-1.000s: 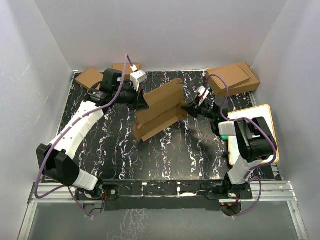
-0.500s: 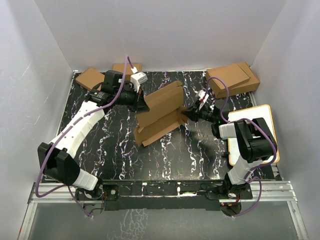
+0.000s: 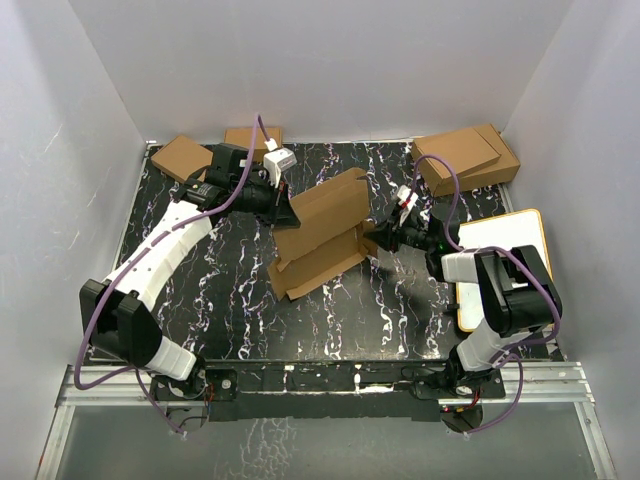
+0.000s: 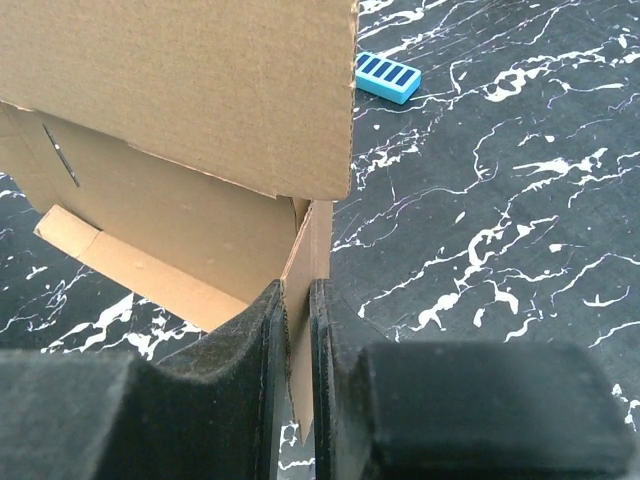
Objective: Fold the paper box
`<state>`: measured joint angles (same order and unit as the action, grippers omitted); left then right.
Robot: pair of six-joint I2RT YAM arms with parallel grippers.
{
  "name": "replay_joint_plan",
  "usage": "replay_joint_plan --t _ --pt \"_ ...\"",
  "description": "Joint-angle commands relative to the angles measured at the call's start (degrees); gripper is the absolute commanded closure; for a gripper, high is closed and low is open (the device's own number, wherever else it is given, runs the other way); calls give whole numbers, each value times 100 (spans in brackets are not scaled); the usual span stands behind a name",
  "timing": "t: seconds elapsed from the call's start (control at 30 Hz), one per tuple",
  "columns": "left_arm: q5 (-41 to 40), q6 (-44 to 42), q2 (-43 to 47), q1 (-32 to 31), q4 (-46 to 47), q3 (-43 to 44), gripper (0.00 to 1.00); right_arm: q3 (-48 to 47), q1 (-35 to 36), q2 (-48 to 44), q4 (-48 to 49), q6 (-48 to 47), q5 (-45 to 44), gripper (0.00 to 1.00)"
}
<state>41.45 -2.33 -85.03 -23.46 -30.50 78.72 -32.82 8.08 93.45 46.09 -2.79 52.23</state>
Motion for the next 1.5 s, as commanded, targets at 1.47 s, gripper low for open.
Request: replay_joint_plan --t 1.47 --pt "-600 -1029 1083 -18 -32 -712 100 456 1239 1490 4435 1132 -1383 79"
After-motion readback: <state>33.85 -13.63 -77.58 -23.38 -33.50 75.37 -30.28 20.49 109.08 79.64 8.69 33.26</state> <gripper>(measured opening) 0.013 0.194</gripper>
